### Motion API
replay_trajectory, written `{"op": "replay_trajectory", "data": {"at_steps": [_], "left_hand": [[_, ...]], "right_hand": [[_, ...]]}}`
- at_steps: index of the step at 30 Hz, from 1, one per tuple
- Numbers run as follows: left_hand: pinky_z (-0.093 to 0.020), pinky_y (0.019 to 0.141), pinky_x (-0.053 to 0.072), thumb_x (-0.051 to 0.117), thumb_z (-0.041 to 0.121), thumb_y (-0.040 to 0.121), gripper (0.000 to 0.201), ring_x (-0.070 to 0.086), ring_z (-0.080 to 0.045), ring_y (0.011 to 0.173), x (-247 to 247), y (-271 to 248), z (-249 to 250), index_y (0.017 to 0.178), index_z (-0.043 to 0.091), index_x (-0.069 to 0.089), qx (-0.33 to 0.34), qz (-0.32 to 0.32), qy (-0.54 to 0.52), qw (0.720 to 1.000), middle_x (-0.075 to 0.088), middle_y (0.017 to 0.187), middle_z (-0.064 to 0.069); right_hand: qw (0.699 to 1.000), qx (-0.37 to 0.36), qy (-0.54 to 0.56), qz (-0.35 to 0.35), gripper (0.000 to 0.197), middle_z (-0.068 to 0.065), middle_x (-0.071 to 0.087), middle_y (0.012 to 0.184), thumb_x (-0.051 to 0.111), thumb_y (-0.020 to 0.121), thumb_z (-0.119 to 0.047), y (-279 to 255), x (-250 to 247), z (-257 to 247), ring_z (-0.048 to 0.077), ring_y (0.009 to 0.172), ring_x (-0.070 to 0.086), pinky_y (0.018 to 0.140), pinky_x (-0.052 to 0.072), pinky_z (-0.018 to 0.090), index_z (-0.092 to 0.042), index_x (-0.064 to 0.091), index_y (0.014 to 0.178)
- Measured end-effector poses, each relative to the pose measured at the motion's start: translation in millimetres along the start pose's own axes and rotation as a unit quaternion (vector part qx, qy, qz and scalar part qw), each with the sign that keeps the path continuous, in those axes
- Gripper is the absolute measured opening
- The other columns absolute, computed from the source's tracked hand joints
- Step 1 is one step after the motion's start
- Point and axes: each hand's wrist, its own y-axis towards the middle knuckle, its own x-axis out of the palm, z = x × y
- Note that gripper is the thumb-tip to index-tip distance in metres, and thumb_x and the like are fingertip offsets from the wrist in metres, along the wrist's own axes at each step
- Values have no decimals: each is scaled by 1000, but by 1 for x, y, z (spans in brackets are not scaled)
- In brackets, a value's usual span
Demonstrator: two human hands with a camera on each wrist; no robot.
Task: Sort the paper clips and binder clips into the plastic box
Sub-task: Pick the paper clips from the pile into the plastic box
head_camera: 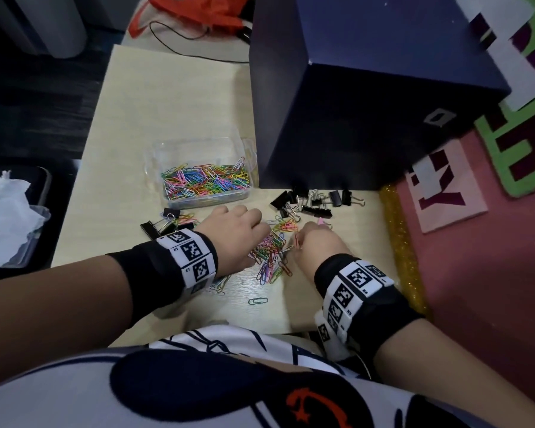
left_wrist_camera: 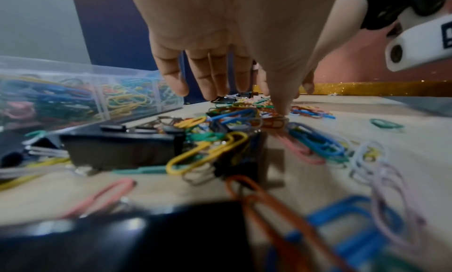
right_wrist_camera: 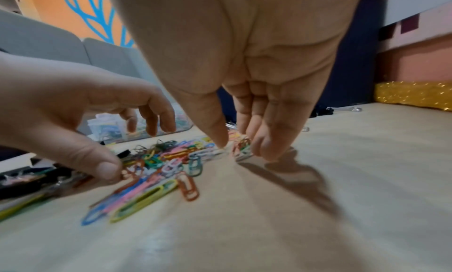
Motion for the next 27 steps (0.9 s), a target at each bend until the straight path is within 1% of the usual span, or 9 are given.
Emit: {"op": "replay_trajectory", "data": {"at_steps": [2, 7, 12, 14, 17, 20, 23, 25, 27], "left_hand": [[-42, 95, 37, 58, 49, 84, 63, 42, -25, 118, 0, 1, -1, 137, 23, 35, -16, -6, -17, 1000, 41, 131, -2], [-42, 94, 38, 44, 56, 90, 55, 44, -25, 118, 4, -2, 3, 134, 23, 42, 3, -10, -9, 1000, 46, 129, -2], [-45, 89, 36, 46, 86, 61, 100, 43, -26, 110, 9, -10, 11, 133, 17, 37, 11, -22, 17, 1000, 44, 124, -4], [-45, 88, 36, 51, 84, 60, 102, 41, -27, 109, 12, -10, 14, 133, 14, 35, -3, -28, 37, 999, 41, 124, -5], [-44, 87, 38, 56, 75, 68, 88, 42, -27, 110, 12, -6, 13, 129, 15, 37, -27, -26, 25, 999, 41, 123, -6], [-43, 89, 38, 58, 65, 76, 71, 43, -26, 113, 7, -3, 8, 126, 17, 42, -43, -26, -1, 999, 43, 123, -5], [-43, 90, 39, 56, 54, 84, 55, 45, -25, 115, 2, -1, 1, 126, 19, 45, -41, -31, -5, 999, 45, 123, -4], [-42, 89, 40, 55, 48, 87, 48, 47, -25, 114, 0, 0, -3, 125, 20, 45, -35, -32, -2, 999, 47, 123, -3], [-43, 89, 40, 57, 52, 84, 54, 47, -25, 114, -1, -1, -5, 126, 20, 44, -33, -35, -6, 999, 46, 123, -3]], "right_hand": [[1000, 5, 13, 28, 40, 12, 35, 140, 50, 92, -14, 0, 2, 4, 30, 117, 52, 90, 45, 34, -11, 42, 131], [995, -99, 25, 6, 45, 8, 41, 130, 50, 86, -3, -3, 13, -2, 27, 115, 53, 97, 46, 36, -17, 47, 129], [986, -157, 14, 59, 45, 5, 38, 134, 46, 89, -3, 3, 6, -8, 26, 123, 43, 98, 40, 34, -18, 45, 132], [980, -193, -20, 45, 57, 5, 35, 138, 47, 84, 2, 3, 6, -7, 25, 125, 38, 101, 37, 34, -18, 39, 137], [976, -212, -50, 25, 63, 4, 35, 136, 50, 80, 4, 1, 10, -6, 25, 124, 38, 102, 39, 34, -18, 39, 138], [978, -205, -12, 21, 48, 4, 40, 130, 47, 87, -4, -1, 11, -6, 26, 115, 51, 96, 45, 34, -21, 47, 132], [984, -170, 21, 55, 38, 3, 38, 130, 54, 91, -25, 0, 5, -5, 25, 111, 54, 93, 47, 35, -21, 48, 129], [991, -131, 3, 32, 60, 4, 34, 130, 68, 80, -44, 2, 5, -5, 25, 112, 53, 94, 47, 36, -20, 43, 130], [994, -108, -10, -9, 83, 4, 30, 127, 79, 64, -53, 0, 8, -6, 25, 108, 53, 94, 48, 37, -21, 38, 129]]}}
